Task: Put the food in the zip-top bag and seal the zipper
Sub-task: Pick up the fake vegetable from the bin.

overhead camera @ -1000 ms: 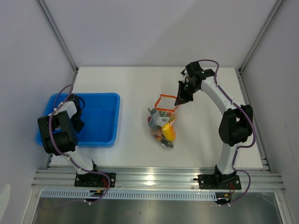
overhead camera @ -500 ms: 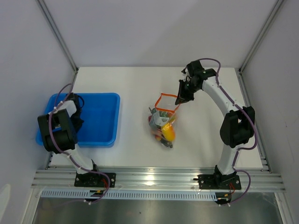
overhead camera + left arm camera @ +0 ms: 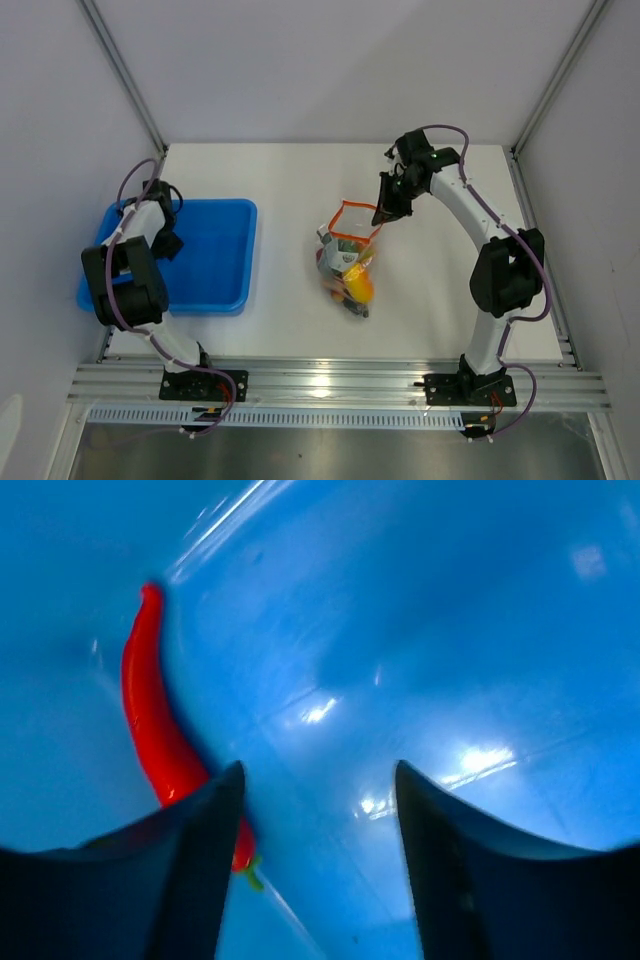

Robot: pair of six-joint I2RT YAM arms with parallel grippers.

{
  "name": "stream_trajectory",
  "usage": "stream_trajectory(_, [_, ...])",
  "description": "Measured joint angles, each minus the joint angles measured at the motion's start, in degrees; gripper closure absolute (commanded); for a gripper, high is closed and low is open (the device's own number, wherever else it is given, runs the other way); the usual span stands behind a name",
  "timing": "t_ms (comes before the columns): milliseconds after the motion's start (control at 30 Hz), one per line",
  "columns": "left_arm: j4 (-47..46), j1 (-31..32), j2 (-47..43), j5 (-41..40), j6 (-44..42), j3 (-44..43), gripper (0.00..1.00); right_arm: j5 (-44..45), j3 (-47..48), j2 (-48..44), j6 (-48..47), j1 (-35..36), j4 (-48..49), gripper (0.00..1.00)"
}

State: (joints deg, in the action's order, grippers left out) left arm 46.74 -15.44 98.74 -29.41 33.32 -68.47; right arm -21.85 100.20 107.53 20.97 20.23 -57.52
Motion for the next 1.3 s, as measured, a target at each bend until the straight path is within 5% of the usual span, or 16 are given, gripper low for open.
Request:
stream_trajectory(67, [1.9, -0.3, -1.1, 0.1, 1.2, 0.3, 0.34, 0.0, 0.0, 0.0, 0.0, 0.2, 0.0, 1.00])
stream_trajectory(233, [8.2, -0.9, -2.8, -0.5, 6.2, 1.9, 0.77, 0.0, 0.0, 0.0, 0.1, 0.2, 0.1, 1.00])
stream_trajectory(300, [11.2, -1.0, -2.7, -1.4, 9.0, 2.6, 0.86, 0.0, 0.0, 0.0, 0.2, 0.2, 0.1, 1.00])
stream_trajectory(433, [16.2, -1.1, -2.6, -1.7, 15.0, 5.7, 0.88, 0.0, 0.0, -0.1, 0.2, 0.2, 0.2, 1.00])
stream_trajectory(467, [16.8, -1.1, -2.5, -1.4, 16.2, 6.6, 0.98, 0.0, 0.0, -0.1, 0.2, 0.2, 0.2, 1.00])
stream_trajectory(900, [22.0, -1.6, 3.7, -2.0, 25.3, 7.2, 0.99, 0.0, -0.5, -1.7, -0.1, 0.2, 0.0, 1.00])
stream_trajectory(1300, [25.2, -3.5, 11.2, -5.8, 25.1, -3.1, 0.99, 0.2, -1.2, -2.6, -0.3, -0.9, -0.5, 1.00])
